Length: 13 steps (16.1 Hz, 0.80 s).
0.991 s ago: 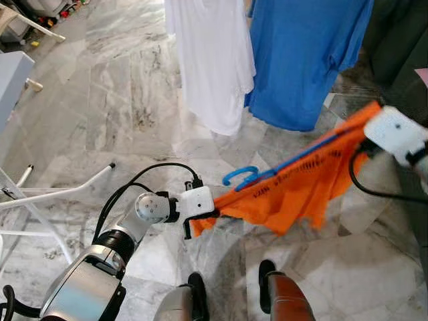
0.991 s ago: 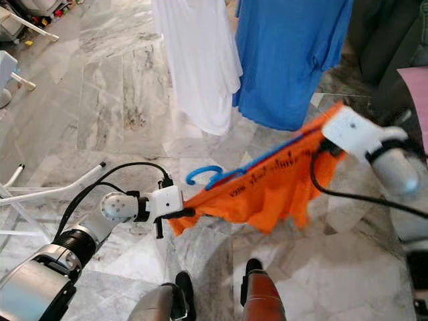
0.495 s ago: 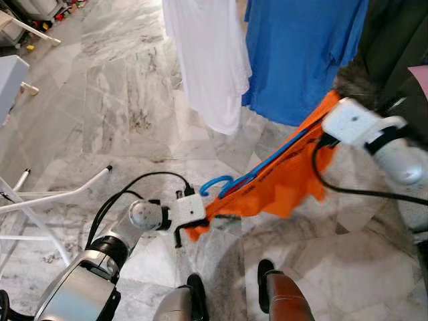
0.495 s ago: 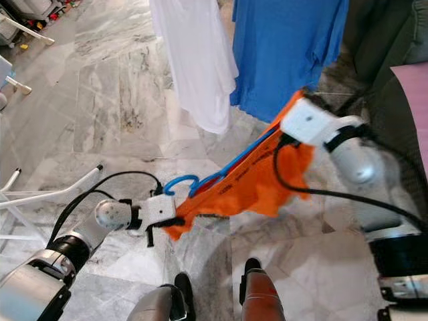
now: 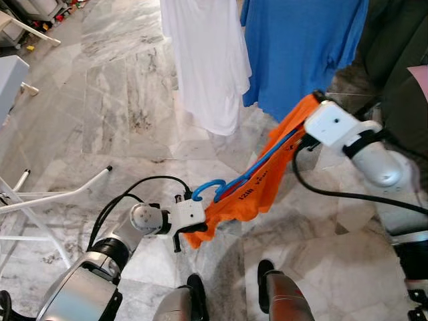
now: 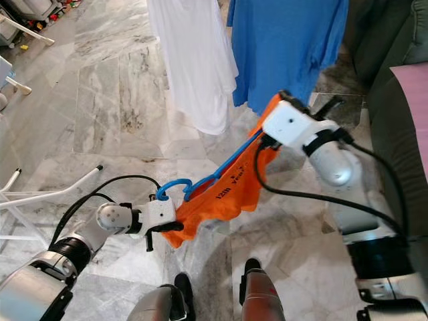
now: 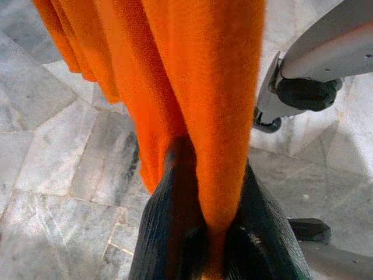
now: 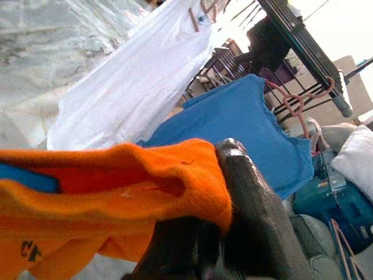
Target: Hang hanger
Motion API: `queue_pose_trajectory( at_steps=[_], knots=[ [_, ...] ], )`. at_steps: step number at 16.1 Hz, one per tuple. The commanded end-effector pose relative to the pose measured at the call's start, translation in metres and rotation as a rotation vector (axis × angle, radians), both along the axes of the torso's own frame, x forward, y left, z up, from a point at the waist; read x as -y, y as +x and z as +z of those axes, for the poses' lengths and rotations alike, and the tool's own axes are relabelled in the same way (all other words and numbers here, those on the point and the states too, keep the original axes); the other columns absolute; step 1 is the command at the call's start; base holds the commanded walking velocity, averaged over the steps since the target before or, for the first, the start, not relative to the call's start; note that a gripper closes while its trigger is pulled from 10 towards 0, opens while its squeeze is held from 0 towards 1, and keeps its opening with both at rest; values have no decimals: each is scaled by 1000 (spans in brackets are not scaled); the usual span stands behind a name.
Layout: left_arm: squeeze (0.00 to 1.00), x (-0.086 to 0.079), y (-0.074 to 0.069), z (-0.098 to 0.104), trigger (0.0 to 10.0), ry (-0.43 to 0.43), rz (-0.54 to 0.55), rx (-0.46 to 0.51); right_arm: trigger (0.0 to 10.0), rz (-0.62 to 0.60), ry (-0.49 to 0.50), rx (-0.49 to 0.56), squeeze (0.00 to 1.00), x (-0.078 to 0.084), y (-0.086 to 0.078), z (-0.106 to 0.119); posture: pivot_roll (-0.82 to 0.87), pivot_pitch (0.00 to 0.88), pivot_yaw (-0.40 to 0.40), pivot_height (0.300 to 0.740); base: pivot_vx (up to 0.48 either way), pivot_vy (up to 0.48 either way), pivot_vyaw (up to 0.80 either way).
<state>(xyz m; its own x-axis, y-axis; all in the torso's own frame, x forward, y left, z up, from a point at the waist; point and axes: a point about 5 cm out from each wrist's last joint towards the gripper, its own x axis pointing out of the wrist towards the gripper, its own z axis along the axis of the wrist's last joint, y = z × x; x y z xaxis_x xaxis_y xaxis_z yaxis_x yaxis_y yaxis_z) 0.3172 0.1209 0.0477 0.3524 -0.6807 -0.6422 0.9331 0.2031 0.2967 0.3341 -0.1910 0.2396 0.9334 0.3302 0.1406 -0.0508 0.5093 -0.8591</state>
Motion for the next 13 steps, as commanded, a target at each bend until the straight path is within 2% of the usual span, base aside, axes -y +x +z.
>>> queue_pose_trajectory(
  at_steps=[1, 3, 5, 6, 7, 8, 9, 11, 13],
  knots=[
    [0, -13, -12, -18, 0, 85, 8, -70, 0, 6, -3, 54, 0, -1, -4, 11, -179, 310, 153, 740, 0, 0, 0],
    [0, -20, -12, -19, 0, 110, 23, -70, 0, -44, 23, 74, 0, 13, -6, 15, -182, 313, 154, 740, 0, 0, 0],
    [0, -23, -12, -20, 0, 126, 38, -72, 0, -28, 81, 80, 0, 11, -7, 19, -187, 315, 157, 740, 0, 0, 0],
    [0, -21, -12, -21, 0, 125, 40, -72, 0, 0, 93, 58, 0, 3, -7, 16, -188, 315, 158, 740, 0, 0, 0],
    [0, -15, -11, -21, 0, 115, 42, -67, 0, 69, 129, 10, 0, -14, -9, 9, -188, 314, 159, 740, 0, 0, 0],
    [0, -13, -11, -21, 0, 109, 41, -67, 0, 100, 150, -11, 0, -21, -10, 6, -188, 314, 159, 740, 0, 0, 0],
    [0, -6, -10, -20, 0, 91, 39, -64, 0, 207, 204, -73, 0, -41, -17, 0, -190, 315, 158, 740, 0, 0, 0],
    [0, -2, -10, -19, 0, 76, 41, -63, 0, 313, 224, -146, 0, -58, -25, -10, -192, 317, 155, 740, 0, 0, 0],
    [0, 0, -10, -19, 0, 73, 40, -62, 0, 346, 236, -177, 0, -64, -29, -14, -193, 317, 154, 740, 0, 0, 0]
  ],
)
